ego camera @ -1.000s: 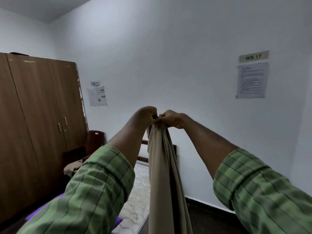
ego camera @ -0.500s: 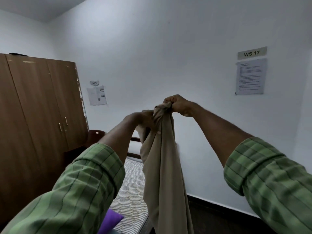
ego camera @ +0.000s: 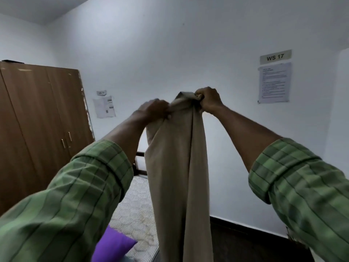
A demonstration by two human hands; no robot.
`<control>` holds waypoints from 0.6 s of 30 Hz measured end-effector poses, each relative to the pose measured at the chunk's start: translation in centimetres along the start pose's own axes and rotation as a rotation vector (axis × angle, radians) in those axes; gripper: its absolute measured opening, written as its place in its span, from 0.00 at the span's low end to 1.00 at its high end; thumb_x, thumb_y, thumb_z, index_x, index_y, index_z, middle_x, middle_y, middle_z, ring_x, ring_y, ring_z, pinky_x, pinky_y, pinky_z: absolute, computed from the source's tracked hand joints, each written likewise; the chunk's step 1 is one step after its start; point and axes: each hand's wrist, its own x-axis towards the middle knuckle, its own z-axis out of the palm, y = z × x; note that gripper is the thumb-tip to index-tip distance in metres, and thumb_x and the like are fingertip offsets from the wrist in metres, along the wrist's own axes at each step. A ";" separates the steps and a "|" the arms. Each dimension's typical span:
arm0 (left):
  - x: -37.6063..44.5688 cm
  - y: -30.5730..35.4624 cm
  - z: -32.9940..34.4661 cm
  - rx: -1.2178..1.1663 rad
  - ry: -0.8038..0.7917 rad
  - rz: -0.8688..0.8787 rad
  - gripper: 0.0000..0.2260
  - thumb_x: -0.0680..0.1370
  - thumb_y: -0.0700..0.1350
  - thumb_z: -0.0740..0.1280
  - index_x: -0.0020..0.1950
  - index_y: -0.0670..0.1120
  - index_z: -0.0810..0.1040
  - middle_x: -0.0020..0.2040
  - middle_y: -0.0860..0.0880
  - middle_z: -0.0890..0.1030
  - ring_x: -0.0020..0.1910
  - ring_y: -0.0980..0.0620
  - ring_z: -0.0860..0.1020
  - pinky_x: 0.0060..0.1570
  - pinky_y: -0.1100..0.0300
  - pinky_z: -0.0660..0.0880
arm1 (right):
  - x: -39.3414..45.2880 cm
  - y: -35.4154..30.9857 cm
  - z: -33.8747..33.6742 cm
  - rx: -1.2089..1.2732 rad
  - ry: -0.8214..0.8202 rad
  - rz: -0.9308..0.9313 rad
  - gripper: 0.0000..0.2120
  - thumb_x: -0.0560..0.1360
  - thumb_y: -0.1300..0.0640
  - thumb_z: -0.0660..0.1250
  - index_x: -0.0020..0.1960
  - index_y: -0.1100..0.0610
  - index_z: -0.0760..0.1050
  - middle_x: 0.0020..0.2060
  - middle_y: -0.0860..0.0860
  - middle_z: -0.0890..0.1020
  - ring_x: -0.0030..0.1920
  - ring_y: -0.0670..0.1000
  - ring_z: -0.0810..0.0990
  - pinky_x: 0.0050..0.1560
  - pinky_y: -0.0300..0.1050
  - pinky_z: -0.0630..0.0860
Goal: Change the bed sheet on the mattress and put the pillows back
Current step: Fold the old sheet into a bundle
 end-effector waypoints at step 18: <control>-1.1 0.9 -4.8 -0.080 -0.276 -0.131 0.31 0.67 0.75 0.71 0.49 0.47 0.77 0.47 0.50 0.81 0.45 0.50 0.81 0.44 0.54 0.78 | -0.8 -2.3 1.7 0.229 0.057 0.239 0.09 0.76 0.59 0.54 0.49 0.55 0.73 0.52 0.56 0.81 0.52 0.60 0.77 0.50 0.49 0.72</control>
